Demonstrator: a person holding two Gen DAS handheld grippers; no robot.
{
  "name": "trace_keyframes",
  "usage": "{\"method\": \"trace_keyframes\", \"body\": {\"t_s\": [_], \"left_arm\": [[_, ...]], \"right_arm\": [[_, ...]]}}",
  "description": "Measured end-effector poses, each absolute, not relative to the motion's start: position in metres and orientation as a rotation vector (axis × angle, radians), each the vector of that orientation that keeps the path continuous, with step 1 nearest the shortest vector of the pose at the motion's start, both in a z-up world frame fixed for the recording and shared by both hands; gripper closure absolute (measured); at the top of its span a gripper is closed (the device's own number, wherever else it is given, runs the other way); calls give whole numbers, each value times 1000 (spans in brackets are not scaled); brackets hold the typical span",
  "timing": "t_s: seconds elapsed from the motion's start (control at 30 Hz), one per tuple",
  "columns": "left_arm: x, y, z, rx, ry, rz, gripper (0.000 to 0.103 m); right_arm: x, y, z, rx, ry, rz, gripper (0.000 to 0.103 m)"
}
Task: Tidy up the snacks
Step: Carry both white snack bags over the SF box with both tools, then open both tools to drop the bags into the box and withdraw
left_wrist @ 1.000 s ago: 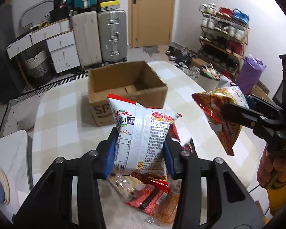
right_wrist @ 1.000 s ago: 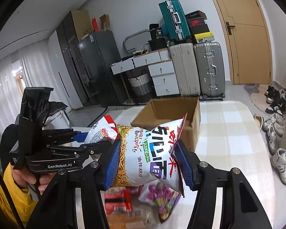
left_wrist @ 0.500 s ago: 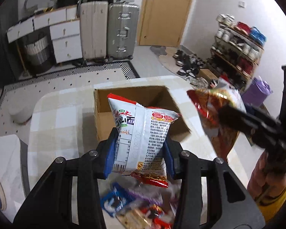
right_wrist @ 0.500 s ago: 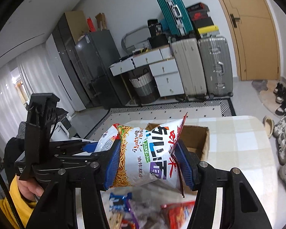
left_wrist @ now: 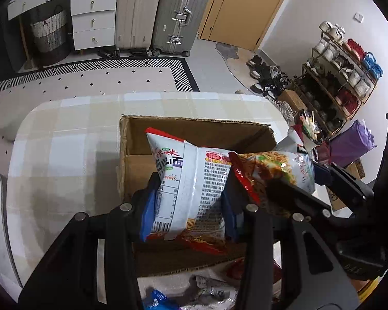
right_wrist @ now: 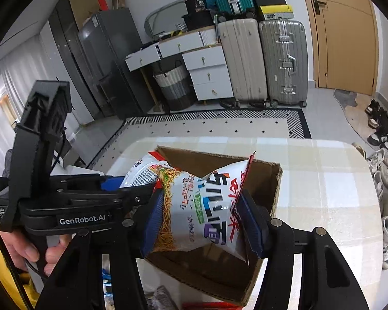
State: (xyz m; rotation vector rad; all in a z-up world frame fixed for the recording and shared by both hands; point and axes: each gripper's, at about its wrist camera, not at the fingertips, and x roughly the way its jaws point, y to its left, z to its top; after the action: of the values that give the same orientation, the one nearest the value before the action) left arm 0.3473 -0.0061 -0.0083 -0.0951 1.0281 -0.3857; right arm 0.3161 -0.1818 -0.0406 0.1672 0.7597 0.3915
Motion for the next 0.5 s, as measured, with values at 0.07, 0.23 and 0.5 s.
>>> {"method": "trace_keyframes", "body": {"t_s": [0.07, 0.23, 0.5], "left_arm": [[352, -14, -15, -88, 1031, -382, 62], [372, -27, -36, -88, 1060, -388, 62], [386, -42, -57, -64, 1095, -353, 56]], "right_arm": [[319, -183, -47, 168, 774, 385, 45], [325, -185, -58, 163, 800, 372, 45], [328, -186, -66, 176, 826, 353, 39]]}}
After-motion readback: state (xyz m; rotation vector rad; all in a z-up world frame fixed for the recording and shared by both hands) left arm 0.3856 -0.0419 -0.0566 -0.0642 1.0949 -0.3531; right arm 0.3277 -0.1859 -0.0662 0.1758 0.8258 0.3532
